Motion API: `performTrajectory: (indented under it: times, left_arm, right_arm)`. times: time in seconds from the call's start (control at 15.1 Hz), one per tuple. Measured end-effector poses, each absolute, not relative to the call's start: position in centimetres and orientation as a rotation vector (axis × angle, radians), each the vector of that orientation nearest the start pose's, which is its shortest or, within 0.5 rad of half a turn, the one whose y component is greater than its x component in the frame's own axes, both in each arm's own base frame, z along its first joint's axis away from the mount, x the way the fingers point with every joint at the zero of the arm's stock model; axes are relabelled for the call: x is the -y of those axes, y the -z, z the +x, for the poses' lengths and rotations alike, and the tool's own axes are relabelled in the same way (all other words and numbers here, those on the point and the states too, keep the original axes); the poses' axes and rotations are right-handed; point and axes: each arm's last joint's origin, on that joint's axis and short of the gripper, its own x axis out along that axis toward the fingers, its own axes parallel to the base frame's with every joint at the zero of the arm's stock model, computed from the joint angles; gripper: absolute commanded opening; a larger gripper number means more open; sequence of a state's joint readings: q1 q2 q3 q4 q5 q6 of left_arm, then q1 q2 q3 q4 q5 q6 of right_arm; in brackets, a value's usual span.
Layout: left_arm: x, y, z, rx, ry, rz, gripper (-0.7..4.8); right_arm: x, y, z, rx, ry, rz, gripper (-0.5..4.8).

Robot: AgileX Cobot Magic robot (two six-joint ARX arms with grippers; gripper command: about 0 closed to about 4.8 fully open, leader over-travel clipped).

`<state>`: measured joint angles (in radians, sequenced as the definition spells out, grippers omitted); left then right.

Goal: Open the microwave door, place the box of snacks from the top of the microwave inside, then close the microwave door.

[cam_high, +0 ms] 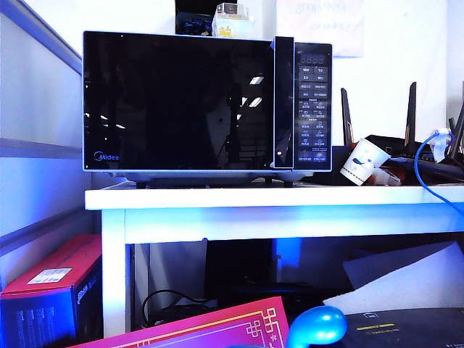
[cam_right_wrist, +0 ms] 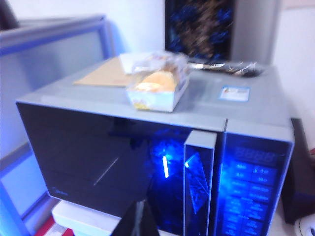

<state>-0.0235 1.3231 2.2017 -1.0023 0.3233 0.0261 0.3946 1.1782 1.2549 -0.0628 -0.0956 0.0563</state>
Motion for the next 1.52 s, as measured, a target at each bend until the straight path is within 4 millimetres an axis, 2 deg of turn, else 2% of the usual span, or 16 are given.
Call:
performTrajectory:
  times: [0.13, 0.2, 0.33, 0.46, 0.79, 1.25, 1.52]
  left_arm:
    - [1.4, -57.0, 16.7, -0.160, 0.348, 0.001, -0.06]
    - [1.4, -56.9, 16.9, -0.170, 0.353, 0.000, -0.06]
    - [1.9, -56.9, 17.3, -0.158, 0.400, 0.001, -0.06]
    - [1.9, -56.9, 17.6, -0.152, 0.408, 0.002, -0.06]
    - [2.3, -57.3, 17.8, -0.108, 0.431, 0.010, -0.06]
    - [2.4, -57.9, 17.8, -0.045, 0.434, 0.019, -0.06]
    - [2.4, -57.9, 17.8, -0.046, 0.435, 0.019, -0.06]
  right_arm:
    - [-11.0, -41.7, 24.9, -0.022, -0.466, 0.057, -0.02]
    - [-11.3, -41.3, 25.7, -0.021, -0.434, 0.057, 0.24]
    - [-12.0, -40.8, 27.2, 0.024, -0.330, 0.067, 1.93]
    - [-12.5, -40.0, 28.7, 0.050, -0.311, 0.079, 3.21]
    - [-14.1, -36.0, 32.3, -0.051, -0.241, 0.113, 3.21]
    - [-15.6, -31.9, 36.0, -0.026, -0.216, 0.122, 3.40]
    - [-16.7, -28.3, 38.3, -0.008, -0.233, 0.128, 3.43]
